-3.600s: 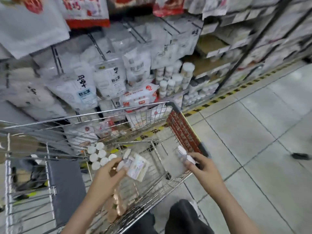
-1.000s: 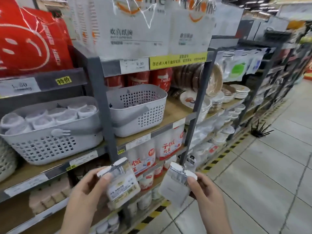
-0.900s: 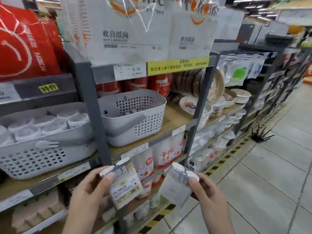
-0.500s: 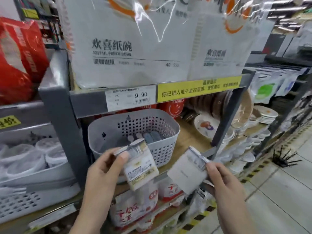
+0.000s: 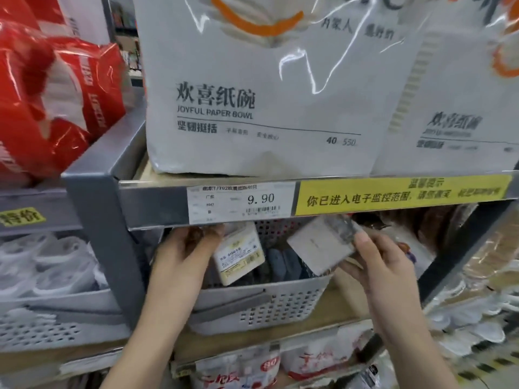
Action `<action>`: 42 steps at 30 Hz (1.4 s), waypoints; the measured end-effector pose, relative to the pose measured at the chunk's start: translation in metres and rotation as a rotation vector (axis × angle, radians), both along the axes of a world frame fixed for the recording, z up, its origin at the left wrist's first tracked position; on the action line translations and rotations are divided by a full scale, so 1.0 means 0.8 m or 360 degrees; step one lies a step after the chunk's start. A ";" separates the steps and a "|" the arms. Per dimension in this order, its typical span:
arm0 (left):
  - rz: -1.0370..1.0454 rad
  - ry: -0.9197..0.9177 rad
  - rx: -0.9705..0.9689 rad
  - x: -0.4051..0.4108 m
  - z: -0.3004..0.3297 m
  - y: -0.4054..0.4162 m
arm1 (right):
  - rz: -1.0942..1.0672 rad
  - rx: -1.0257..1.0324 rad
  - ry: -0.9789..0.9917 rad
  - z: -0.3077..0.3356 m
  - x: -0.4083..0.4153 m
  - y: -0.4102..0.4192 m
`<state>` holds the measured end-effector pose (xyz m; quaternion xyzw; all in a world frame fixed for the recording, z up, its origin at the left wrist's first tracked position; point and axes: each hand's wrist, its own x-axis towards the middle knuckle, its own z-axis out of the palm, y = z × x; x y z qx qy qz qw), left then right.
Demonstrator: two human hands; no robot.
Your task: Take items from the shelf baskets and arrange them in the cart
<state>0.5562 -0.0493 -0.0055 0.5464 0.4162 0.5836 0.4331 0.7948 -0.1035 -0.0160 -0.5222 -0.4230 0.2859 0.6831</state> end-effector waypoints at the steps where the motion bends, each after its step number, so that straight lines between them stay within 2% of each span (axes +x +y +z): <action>1: -0.0027 0.0088 0.0025 0.002 0.002 0.004 | 0.0046 -0.0009 -0.0082 0.003 0.006 0.010; 8: -0.0332 0.0834 -0.0192 0.022 0.000 0.027 | 0.0319 -0.0094 -0.0798 0.009 0.034 0.060; 12: -0.0375 0.1240 -0.0289 0.030 -0.011 0.039 | 0.0504 -0.0309 -0.1179 0.007 0.044 0.077; 16: -0.0629 0.1275 -0.0474 0.038 -0.024 0.054 | 0.0559 -0.0574 -0.1463 0.014 0.048 0.096; 18: -0.0775 0.1338 -0.0593 0.048 -0.028 0.060 | 0.0651 -0.0586 -0.1626 0.016 0.044 0.104; 21: -0.0959 0.1494 -0.0651 0.066 -0.032 0.072 | 0.0840 -0.0563 -0.1625 0.014 0.044 0.115; 25: -0.1214 0.1760 -0.0702 0.087 -0.031 0.081 | 0.1099 -0.0769 -0.1534 0.016 0.049 0.128; 30: -0.1216 0.2157 -0.0729 0.096 -0.042 0.090 | 0.1277 -0.0813 -0.1607 0.019 0.046 0.137; 39: -0.1134 0.2601 -0.0634 0.099 -0.042 0.089 | 0.1426 -0.0964 -0.1722 0.022 0.039 0.144; 42: -0.1208 0.2639 -0.0630 0.099 -0.041 0.088 | 0.1471 -0.0956 -0.1722 0.019 0.035 0.145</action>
